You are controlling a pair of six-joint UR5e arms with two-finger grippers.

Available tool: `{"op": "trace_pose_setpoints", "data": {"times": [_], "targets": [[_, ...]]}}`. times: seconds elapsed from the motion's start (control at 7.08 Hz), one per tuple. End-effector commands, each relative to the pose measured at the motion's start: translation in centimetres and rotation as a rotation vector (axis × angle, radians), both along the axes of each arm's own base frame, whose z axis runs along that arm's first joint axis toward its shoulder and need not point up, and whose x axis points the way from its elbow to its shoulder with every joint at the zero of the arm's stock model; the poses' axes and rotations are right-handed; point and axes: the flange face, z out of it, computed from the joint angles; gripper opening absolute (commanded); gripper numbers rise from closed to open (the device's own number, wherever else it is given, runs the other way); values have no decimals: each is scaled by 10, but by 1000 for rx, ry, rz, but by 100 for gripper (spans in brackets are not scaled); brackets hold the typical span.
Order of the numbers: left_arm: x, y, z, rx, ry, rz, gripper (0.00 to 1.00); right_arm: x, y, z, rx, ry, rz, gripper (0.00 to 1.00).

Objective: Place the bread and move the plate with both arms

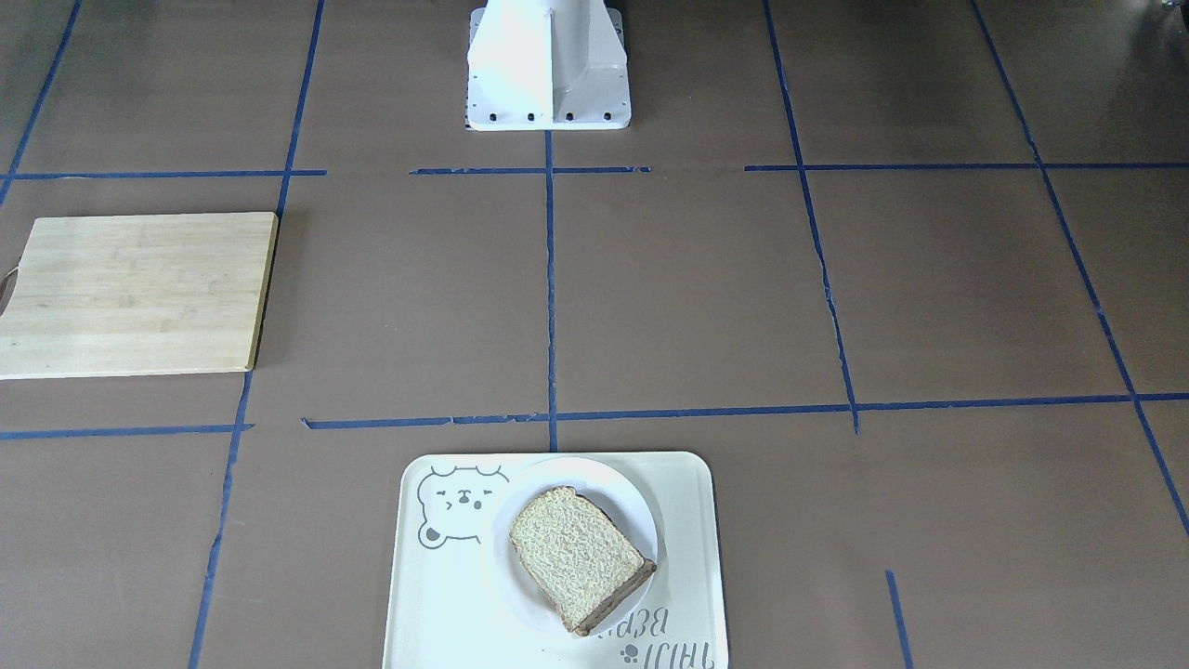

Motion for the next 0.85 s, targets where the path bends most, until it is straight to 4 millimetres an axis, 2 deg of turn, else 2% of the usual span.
{"op": "trace_pose_setpoints", "data": {"times": [0.0, 0.71], "targets": [[0, -1, 0, 0, -1, 0, 100, 1, 1, 2, -1, 10, -2, 100], [-1, -4, -5, 12, -8, 1, 100, 2, 1, 2, -4, 32, 4, 100]]}}
